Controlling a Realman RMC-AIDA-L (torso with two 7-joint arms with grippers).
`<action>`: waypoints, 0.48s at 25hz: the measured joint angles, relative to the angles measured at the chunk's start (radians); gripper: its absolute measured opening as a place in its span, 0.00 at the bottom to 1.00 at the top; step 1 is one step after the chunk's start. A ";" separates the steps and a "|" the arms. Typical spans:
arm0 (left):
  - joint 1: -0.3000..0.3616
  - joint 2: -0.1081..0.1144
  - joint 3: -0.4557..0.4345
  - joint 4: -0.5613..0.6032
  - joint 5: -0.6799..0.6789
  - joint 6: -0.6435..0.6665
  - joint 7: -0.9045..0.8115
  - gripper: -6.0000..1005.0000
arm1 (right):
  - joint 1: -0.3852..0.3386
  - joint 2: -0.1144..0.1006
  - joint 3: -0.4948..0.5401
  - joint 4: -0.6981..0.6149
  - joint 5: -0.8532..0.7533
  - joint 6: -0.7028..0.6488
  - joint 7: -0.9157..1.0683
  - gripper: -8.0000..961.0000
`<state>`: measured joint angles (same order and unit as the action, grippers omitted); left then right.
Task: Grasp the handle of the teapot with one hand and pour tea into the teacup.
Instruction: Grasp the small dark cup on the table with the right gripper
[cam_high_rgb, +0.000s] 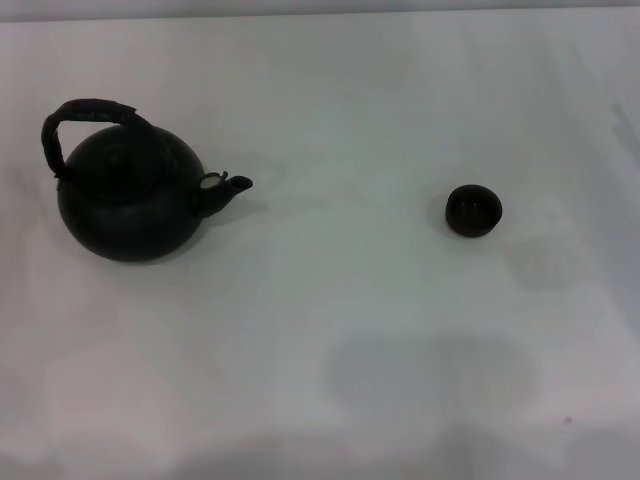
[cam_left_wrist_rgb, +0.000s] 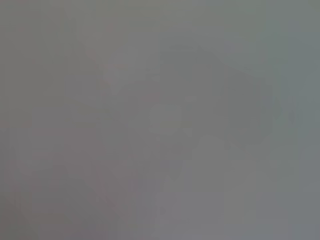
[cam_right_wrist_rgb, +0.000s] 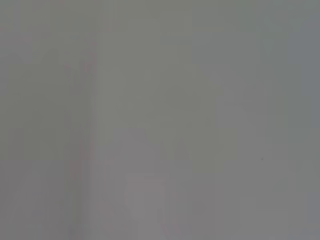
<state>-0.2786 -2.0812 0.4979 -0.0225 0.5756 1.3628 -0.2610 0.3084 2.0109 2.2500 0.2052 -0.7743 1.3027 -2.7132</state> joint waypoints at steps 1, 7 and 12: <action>-0.002 0.000 0.000 -0.001 0.000 -0.002 0.000 0.61 | 0.000 0.000 0.000 0.000 0.000 0.000 0.000 0.88; 0.002 -0.001 -0.007 -0.004 -0.018 0.028 0.000 0.62 | -0.002 0.000 -0.001 -0.002 0.001 0.007 -0.002 0.88; 0.002 -0.004 -0.007 -0.021 -0.044 0.073 -0.006 0.61 | -0.006 0.000 -0.002 -0.007 0.001 0.030 -0.002 0.88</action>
<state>-0.2768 -2.0853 0.4907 -0.0433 0.5316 1.4362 -0.2670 0.3026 2.0109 2.2476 0.1979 -0.7730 1.3330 -2.7152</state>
